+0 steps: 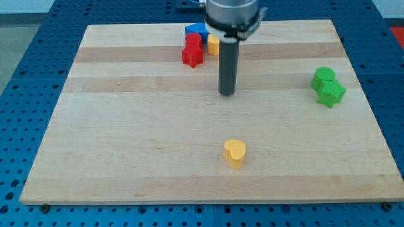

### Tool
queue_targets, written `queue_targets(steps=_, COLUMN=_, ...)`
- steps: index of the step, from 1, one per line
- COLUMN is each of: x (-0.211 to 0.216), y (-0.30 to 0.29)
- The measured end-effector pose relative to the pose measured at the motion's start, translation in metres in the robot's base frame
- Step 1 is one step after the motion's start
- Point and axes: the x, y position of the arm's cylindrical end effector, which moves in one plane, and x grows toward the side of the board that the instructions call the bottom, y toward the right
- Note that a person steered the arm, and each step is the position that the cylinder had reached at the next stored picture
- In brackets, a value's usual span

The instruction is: Place the yellow heart towards the bottom left side of the yellow hexagon

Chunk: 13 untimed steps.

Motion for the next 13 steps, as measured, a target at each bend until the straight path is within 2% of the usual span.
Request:
queue_targets(steps=2, x=0.088, y=0.031)
queue_targets(steps=3, x=0.116, y=0.059)
queue_targets(steps=4, x=0.153, y=0.061)
queue_targets(steps=5, x=0.161, y=0.043)
queue_targets(steps=8, x=0.119, y=-0.006)
queue_targets(steps=10, x=0.082, y=-0.017)
queue_targets(steps=13, x=0.074, y=-0.072)
